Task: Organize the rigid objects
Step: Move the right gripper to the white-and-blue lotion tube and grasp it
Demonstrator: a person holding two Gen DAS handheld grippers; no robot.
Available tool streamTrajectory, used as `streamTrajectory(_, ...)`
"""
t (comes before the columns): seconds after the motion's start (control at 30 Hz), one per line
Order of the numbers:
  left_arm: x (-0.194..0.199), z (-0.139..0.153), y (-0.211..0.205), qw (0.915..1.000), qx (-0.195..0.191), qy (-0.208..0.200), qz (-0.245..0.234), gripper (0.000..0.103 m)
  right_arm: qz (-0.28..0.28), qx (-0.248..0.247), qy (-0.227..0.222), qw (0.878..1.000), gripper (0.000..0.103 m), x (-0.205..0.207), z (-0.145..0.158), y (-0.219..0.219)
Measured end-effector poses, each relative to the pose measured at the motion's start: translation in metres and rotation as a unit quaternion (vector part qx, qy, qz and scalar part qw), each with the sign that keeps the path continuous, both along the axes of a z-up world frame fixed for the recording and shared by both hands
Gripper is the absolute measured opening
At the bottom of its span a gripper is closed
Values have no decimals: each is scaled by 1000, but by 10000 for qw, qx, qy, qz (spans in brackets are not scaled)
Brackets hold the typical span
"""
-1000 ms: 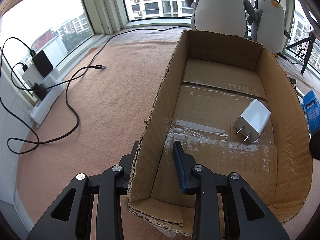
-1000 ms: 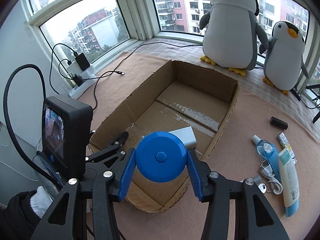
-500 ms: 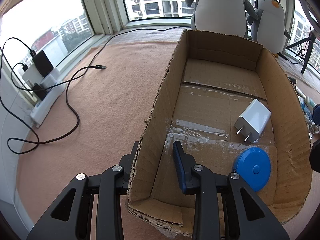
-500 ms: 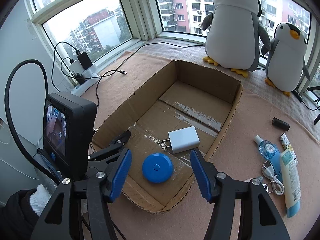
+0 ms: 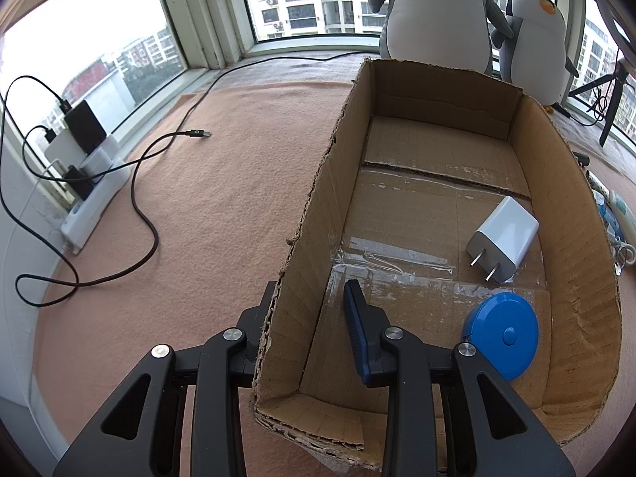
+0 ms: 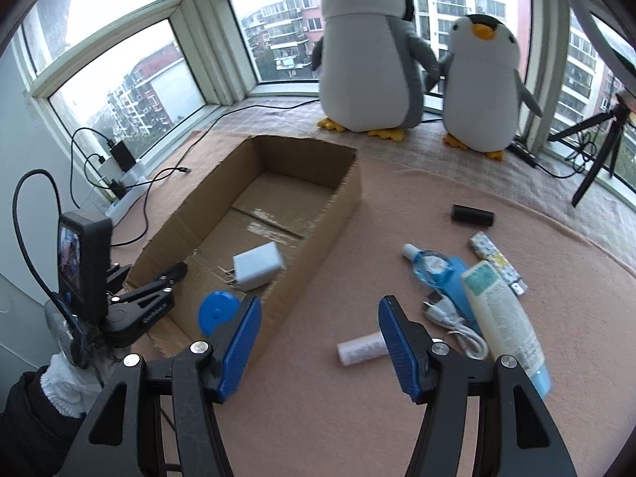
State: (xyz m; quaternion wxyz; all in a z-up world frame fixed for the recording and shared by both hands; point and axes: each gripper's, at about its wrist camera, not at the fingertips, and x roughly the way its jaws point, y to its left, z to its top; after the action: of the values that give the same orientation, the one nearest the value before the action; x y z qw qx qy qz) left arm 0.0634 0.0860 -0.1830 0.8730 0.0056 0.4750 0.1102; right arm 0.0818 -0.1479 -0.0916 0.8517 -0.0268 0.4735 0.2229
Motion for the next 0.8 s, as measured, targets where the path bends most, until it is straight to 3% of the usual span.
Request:
streamTrajectory(0.2,-1,0,0,10000,11,-3,10,31,-596,-416,-18,9974,57,15,-15,-72)
streamTrajectory(0.33,-1,0,0,10000,29,4,9,31,-708,-666,17,9953,57,24,-27,-109)
streamTrajectory(0.8,0,-1,0,9997,205,73,56,31,-238,-862,302,9955,57,35,-66,-129)
